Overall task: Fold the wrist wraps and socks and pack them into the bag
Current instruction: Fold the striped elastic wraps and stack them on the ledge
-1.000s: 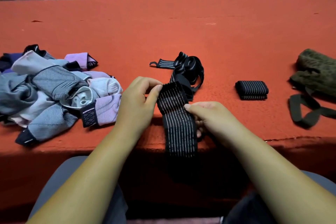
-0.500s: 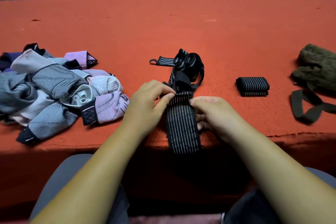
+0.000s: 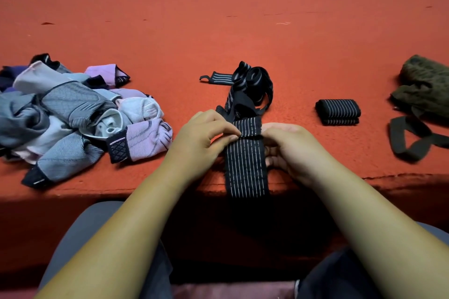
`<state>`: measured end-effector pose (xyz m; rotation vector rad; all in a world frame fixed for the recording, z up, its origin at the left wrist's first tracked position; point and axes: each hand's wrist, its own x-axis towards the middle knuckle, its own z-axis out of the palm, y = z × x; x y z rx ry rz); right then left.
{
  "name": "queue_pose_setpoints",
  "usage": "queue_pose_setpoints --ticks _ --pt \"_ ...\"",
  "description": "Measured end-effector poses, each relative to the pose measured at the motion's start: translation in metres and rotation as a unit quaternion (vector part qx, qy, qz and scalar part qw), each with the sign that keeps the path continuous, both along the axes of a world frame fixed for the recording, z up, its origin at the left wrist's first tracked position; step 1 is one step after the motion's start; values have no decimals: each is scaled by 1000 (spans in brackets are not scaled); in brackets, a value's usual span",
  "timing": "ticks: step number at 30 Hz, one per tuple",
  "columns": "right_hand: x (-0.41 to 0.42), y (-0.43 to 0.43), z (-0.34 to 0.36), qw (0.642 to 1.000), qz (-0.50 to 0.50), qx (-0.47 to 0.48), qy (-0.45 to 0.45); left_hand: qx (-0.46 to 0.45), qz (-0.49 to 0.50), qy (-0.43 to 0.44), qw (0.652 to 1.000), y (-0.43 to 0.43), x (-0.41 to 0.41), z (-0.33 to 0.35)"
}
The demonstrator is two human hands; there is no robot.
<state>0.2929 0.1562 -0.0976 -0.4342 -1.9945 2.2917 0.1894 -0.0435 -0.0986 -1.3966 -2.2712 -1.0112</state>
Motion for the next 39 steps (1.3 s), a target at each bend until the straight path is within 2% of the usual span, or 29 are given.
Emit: queue_pose_setpoints --ticks 5,9,11,12,13,14,16,17,18,21,24,27,33,35,38,39 --pt "1 0 5 999 15 -51 -1 -2 4 -1 1000 1 -2 -5" --pt "8 -1 6 999 32 -1 19 2 -7 19 1000 0 -1 -2" --pt "9 -2 5 999 23 12 36 27 20 -4 999 0 2 1" --pt "10 -2 5 999 17 18 43 55 52 -51 996 1 3 1" --pt "10 -1 5 998 12 23 51 92 84 -133 983 2 3 1" --pt "10 0 6 998 9 26 58 131 96 -243 957 4 5 3" --pt "10 1 6 997 5 38 74 170 49 -439 881 6 6 5" --pt "10 1 6 996 1 43 81 165 8 -500 850 6 7 5" --pt "10 2 5 995 -4 48 85 153 -25 -528 835 6 9 5" --pt "9 3 5 992 -11 88 88 164 -70 -538 824 6 9 3" --pt "9 4 5 989 -9 127 77 198 -59 -543 814 7 4 0" --pt "8 4 5 994 -17 73 75 208 -64 -554 804 8 1 -5" --pt "5 1 10 995 -35 -47 80 224 -66 -607 759 5 2 3" --pt "6 2 10 994 -31 -45 92 230 -59 -618 750 3 0 5" --pt "7 5 4 994 -34 8 102 242 -64 -639 728 5 1 8" --pt "7 5 1 994 -38 27 104 228 -71 -638 732 6 1 7"
